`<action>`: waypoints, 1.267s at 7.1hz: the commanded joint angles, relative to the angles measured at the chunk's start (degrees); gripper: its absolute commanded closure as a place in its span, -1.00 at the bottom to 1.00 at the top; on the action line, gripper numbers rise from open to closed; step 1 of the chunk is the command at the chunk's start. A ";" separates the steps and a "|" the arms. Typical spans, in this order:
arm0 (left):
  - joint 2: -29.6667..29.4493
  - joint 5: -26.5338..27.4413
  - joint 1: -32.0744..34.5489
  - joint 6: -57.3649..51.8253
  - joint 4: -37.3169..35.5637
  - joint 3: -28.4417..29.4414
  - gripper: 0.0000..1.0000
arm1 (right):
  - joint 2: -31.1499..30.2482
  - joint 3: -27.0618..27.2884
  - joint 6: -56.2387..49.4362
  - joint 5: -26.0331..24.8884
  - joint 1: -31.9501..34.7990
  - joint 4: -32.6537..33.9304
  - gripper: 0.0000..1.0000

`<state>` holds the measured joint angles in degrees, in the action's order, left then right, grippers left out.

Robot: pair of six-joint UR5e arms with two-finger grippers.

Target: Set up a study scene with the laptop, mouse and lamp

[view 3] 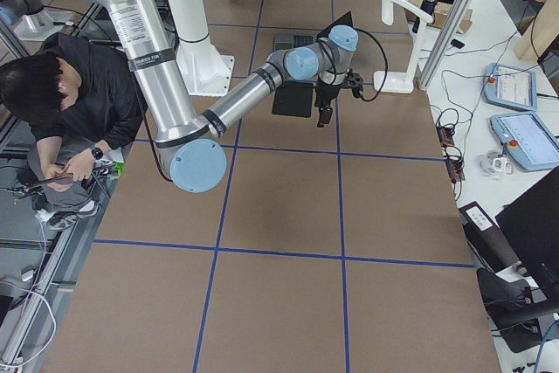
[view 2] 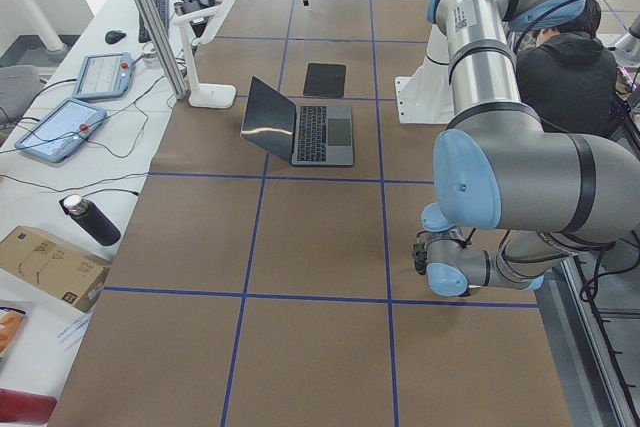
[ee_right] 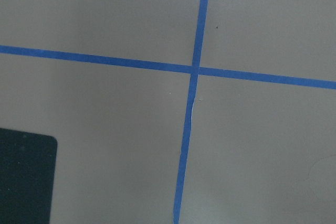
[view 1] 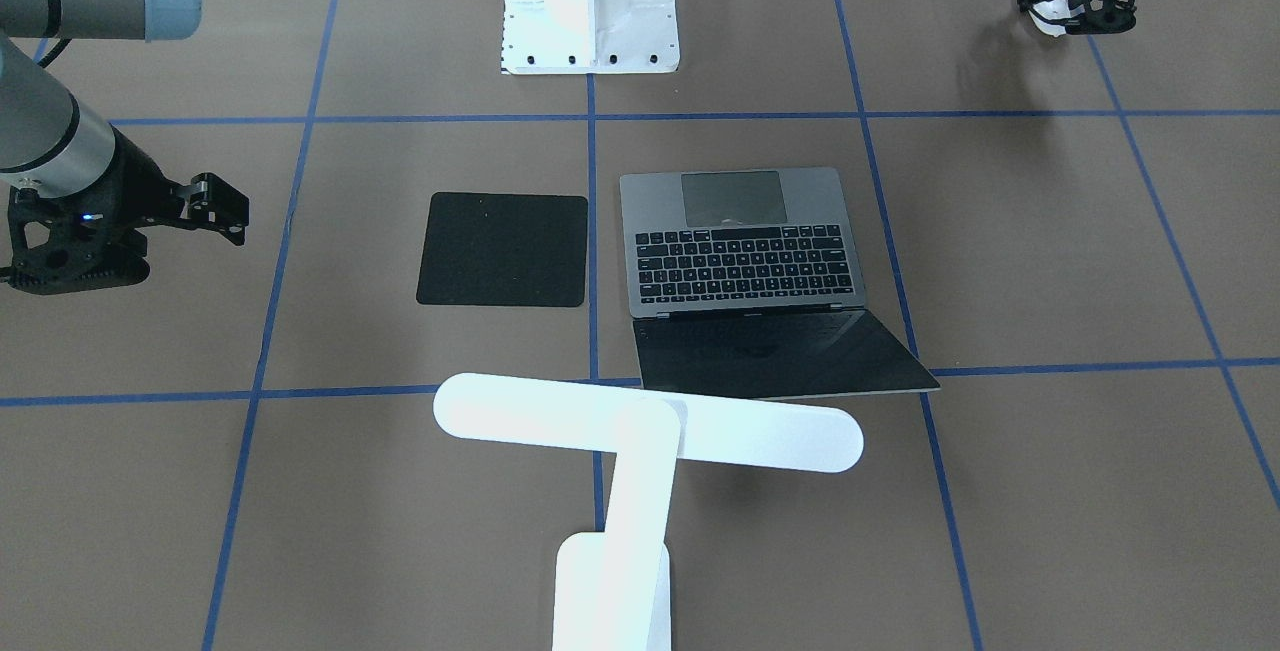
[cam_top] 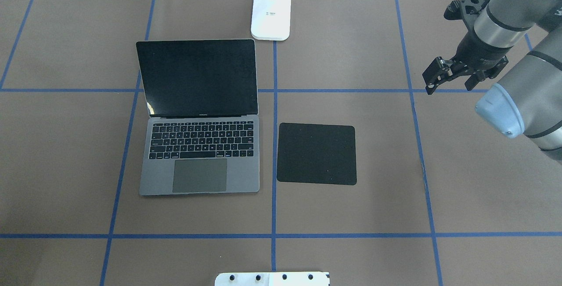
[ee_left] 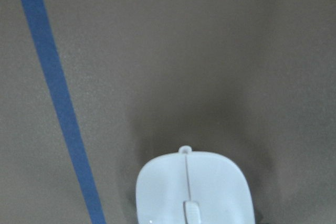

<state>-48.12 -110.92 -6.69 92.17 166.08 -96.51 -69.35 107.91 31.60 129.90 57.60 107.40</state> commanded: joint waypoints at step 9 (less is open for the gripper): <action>-0.30 2.10 -0.61 7.76 9.35 -6.56 0.13 | 0.18 -0.51 1.27 -0.88 -1.09 0.00 -0.99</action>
<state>-48.21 -109.80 -7.47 98.78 174.97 -100.35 -69.21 107.60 32.87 128.98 56.52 107.40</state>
